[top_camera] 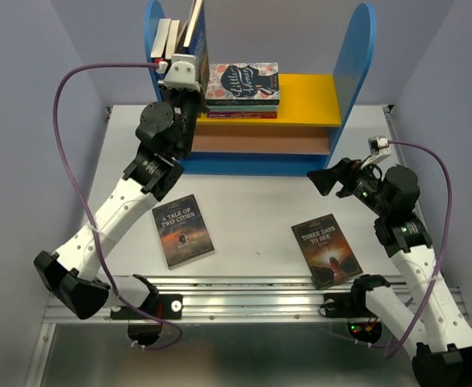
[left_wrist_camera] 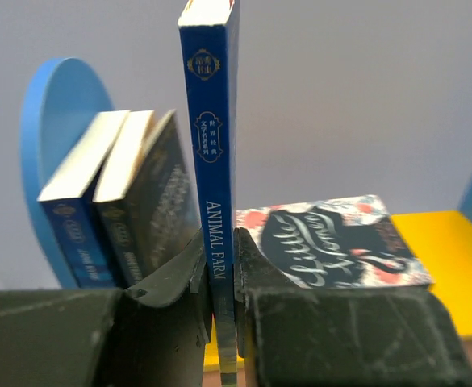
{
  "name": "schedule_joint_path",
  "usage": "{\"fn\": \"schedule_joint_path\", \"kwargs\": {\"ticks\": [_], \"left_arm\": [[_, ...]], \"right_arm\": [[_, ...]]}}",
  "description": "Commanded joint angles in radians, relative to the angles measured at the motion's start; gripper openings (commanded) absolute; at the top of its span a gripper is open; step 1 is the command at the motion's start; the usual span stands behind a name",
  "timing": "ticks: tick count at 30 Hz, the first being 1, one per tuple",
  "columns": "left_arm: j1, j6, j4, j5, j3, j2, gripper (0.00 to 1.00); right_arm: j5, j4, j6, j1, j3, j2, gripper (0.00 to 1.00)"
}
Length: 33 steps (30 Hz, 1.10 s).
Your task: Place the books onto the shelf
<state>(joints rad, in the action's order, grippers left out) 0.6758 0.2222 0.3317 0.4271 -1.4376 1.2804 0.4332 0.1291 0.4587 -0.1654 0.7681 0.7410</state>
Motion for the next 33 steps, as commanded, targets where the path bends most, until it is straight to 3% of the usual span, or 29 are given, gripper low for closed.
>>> {"fn": "schedule_joint_path", "kwargs": {"ticks": [1, 8, 15, 33], "left_arm": [[-0.067, 0.032, 0.110, 0.004, -0.099, 0.028, 0.00], [-0.102, 0.040, 0.121, 0.021, -0.141, 0.097, 0.00], [-0.125, 0.120, 0.159, 0.133, -0.119, 0.119, 0.00], [-0.170, 0.042, 0.188, 0.128, -0.052, 0.137, 0.00]], "right_arm": [[-0.016, -0.013, -0.037, -0.008, 0.056, -0.009, 1.00], [-0.016, -0.009, -0.051, -0.008, 0.056, -0.011, 1.00], [-0.030, 0.001, -0.063, -0.008, 0.054, -0.020, 1.00], [-0.039, 0.010, -0.075, -0.008, 0.054, -0.029, 1.00]]}}
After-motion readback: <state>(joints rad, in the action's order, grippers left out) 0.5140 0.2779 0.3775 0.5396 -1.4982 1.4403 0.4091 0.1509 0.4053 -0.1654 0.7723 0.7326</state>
